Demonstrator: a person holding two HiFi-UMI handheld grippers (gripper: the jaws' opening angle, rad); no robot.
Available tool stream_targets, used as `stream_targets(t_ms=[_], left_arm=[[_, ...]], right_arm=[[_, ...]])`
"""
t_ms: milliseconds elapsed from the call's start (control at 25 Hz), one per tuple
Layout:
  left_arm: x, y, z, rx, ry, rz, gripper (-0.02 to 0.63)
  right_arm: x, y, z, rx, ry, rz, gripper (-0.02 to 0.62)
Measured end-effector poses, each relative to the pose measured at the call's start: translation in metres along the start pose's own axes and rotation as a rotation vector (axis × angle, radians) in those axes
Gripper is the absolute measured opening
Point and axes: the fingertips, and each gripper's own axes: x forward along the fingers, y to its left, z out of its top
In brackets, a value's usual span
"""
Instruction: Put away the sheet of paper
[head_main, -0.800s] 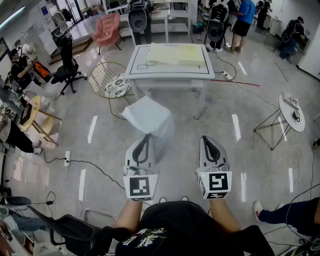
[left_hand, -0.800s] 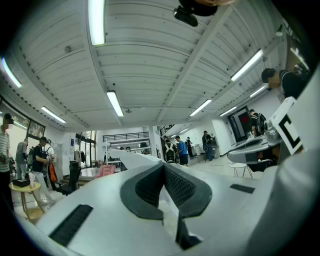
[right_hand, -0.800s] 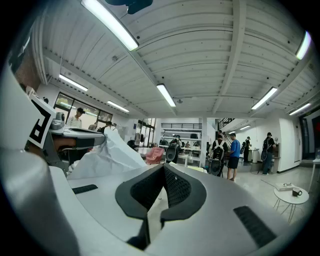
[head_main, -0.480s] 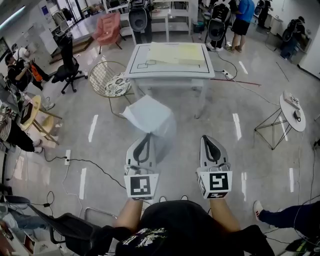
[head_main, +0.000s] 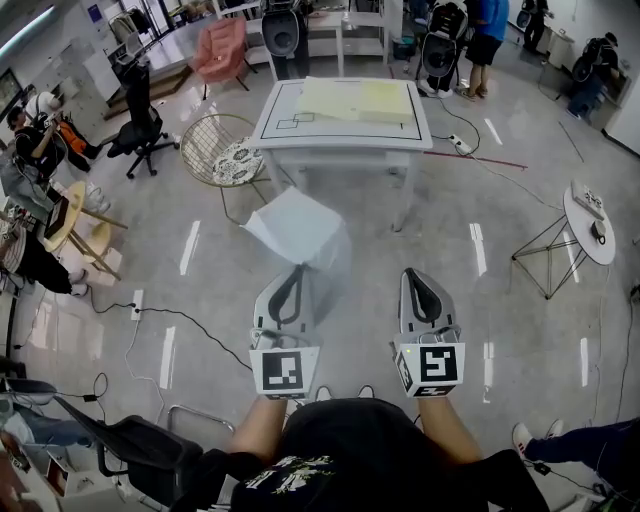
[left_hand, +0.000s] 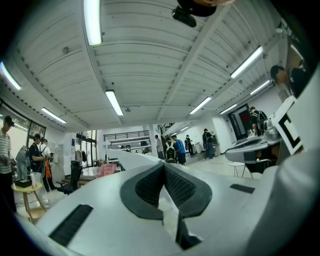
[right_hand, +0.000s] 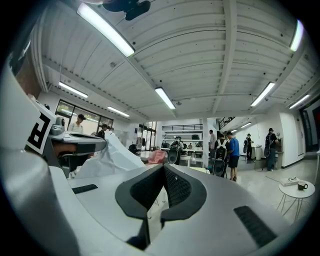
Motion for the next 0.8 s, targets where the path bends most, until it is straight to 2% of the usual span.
stream_targets(t_ms=[560,800], left_arm=[[-0.018,-0.034,-0.006,-0.003,0.023,0.071,0.000],[-0.018,-0.040,-0.003,0.016,0.017,0.075,0.000]], right_arm=[[-0.019,-0.011,-0.011,-0.012,-0.007,0.091,-0.003],[-0.018,-0.013,-0.010,-0.012,-0.019,0.105,-0.003]])
